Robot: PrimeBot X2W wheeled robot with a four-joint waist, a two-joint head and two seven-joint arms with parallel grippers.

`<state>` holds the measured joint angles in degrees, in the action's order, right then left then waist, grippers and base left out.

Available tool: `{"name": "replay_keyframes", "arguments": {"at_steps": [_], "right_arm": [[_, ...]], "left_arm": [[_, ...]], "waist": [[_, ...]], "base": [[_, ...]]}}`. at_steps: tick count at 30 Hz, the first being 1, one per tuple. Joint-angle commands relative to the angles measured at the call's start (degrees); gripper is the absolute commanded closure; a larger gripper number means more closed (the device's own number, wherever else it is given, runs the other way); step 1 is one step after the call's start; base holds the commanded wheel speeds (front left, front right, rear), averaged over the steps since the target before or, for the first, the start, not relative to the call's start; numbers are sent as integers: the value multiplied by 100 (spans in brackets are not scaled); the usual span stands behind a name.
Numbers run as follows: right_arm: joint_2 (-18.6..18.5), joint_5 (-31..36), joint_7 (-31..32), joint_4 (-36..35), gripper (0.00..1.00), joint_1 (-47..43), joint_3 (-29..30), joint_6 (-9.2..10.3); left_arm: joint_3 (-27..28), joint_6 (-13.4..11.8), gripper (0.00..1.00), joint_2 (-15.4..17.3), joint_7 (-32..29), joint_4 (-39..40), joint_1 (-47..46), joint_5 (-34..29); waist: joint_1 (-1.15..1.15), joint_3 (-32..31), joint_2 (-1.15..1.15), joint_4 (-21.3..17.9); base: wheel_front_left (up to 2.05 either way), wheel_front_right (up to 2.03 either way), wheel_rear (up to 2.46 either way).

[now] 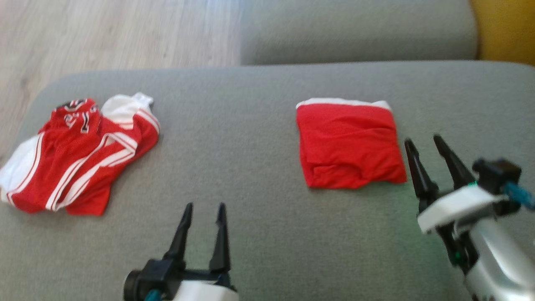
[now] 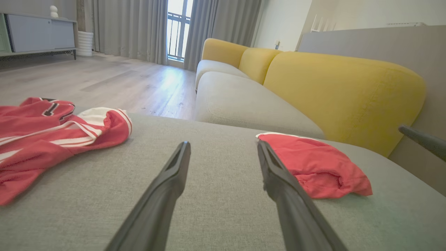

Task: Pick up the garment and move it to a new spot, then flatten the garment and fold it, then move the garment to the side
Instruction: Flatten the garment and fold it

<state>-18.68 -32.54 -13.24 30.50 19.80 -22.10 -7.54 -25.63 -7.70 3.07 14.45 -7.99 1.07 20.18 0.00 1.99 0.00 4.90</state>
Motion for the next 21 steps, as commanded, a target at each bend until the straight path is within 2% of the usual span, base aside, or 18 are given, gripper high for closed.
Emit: {"name": "replay_keyframes", "arguments": {"at_steps": [1, 11, 21], "right_arm": [[45, 223, -146, -350, 0, -331, 195, 5], [437, 936, -174, -1563, 0, -1707, 873, 5], [627, 1300, -175, -1978, 0, -2419, 1100, 5]], "left_arm": [[407, -99, 0, -19, 55, 324, 110, -123], [925, -194, 0, -19, 55, 570, 732, -452], [974, -202, 0, -19, 55, 643, 1081, -577]], "waist": [[0, -339, 0, -204], [0, -639, 0, -310], [0, -783, 0, -291]], "base": [[0, 0, 0], [0, 0, 0], [0, 0, 0]]}}
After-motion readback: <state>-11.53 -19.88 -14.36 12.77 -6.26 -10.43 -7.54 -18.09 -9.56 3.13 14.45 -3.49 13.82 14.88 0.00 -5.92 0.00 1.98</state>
